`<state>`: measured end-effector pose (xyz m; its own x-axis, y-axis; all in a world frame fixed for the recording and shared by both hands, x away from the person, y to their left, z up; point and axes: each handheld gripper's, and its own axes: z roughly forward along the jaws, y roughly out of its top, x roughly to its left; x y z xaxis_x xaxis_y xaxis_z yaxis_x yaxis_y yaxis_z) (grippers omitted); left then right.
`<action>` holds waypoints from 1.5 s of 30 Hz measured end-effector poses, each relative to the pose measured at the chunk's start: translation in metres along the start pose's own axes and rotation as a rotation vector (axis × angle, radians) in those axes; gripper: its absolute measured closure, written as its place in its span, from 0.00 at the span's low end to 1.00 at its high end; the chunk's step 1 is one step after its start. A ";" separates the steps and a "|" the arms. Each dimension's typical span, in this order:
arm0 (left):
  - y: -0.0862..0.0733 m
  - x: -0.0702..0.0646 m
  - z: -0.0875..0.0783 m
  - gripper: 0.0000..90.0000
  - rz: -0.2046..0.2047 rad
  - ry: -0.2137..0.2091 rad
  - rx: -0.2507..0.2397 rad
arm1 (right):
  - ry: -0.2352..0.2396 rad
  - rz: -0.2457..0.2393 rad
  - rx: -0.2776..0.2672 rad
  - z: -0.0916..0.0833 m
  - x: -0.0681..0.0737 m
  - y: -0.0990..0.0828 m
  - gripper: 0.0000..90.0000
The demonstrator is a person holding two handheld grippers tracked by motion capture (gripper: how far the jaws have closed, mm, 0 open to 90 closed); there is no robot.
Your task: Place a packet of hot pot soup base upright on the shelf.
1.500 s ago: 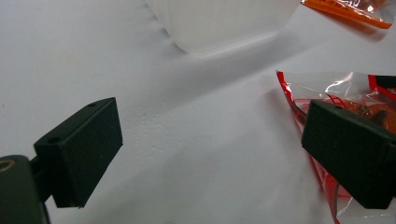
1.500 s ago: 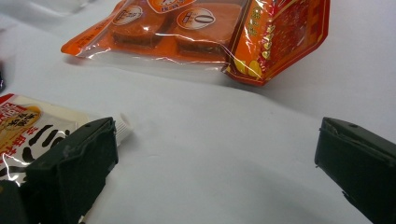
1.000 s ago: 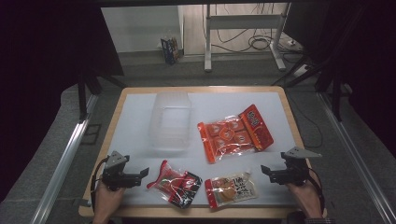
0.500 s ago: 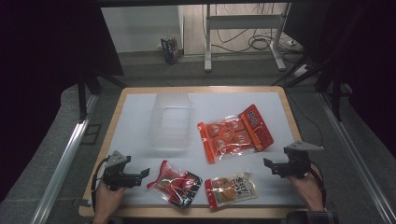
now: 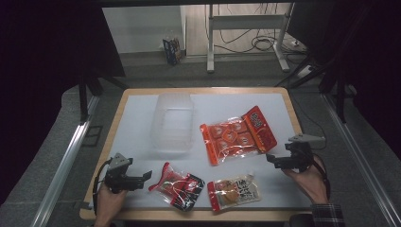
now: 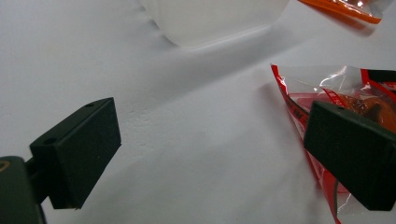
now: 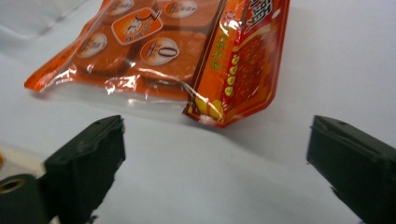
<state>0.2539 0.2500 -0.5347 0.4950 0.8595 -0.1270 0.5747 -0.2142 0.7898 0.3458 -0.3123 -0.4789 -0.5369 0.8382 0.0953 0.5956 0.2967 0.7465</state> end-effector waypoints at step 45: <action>0.003 -0.014 0.001 0.04 0.146 0.042 -0.001 | 0.085 0.072 0.185 0.113 -0.043 0.074 0.97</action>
<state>0.2492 0.2370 -0.5308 0.5454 0.8381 0.0148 0.4975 -0.3379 0.7989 0.4805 -0.2751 -0.5017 -0.5329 0.8209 0.2050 0.7294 0.3229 0.6031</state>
